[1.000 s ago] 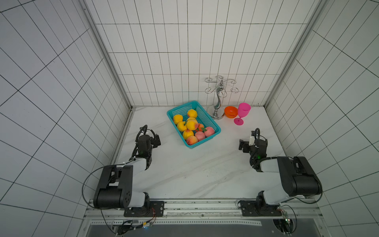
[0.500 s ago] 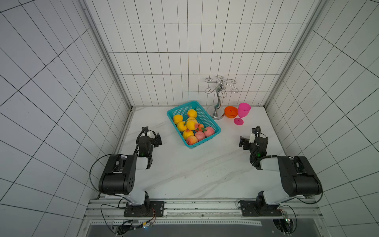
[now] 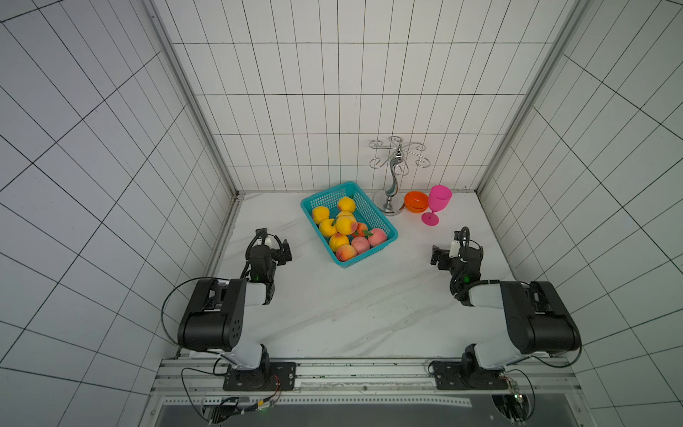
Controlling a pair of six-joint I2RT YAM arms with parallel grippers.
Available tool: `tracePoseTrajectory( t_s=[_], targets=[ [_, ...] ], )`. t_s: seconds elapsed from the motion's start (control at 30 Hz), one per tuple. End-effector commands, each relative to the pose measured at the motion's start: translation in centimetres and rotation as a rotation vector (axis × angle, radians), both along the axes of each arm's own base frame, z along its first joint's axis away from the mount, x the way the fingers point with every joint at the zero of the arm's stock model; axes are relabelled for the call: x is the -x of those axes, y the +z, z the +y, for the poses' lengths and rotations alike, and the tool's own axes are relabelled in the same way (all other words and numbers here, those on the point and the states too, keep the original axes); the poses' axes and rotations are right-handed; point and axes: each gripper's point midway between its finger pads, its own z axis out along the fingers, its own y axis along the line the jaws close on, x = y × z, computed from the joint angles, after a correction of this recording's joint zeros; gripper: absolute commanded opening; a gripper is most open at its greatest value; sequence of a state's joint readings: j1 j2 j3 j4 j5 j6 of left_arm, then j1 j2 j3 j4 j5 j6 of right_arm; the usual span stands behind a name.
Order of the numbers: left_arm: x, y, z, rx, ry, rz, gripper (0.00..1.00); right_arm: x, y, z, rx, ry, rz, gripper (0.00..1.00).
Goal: Put the peaches into the basket
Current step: Reset both arms
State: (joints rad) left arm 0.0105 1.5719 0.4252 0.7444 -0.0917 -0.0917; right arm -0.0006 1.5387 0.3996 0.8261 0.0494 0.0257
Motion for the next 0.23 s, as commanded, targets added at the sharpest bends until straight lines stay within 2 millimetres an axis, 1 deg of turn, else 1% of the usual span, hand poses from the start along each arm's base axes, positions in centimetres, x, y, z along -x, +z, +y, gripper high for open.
tracePoseTrajectory(
  t_s=[0.0,0.2],
  targets=[
    [-0.76,1.9,0.02,-0.012,-0.009,-0.06,0.99,-0.61,1.05,-0.5,0.003,-0.016,-0.034,0.99],
    [-0.76,1.96,0.09,-0.012,-0.008,-0.061,0.99,-0.64,1.09,-0.45,0.002,-0.014,-0.035,0.99]
  ],
)
